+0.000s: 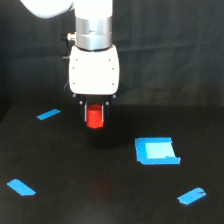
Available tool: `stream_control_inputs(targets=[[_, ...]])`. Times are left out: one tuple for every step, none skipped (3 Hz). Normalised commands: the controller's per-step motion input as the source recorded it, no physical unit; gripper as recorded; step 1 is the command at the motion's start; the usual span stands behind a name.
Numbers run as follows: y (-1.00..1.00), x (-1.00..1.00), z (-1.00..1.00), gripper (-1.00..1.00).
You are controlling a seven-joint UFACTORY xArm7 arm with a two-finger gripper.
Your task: Pick up the red object from the table
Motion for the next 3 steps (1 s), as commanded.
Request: stream_control_inputs(targets=[[0.00, 0.10, 0.89, -1.00], [0.05, 0.07, 0.71, -0.97], [0.04, 0.07, 0.58, -1.00]])
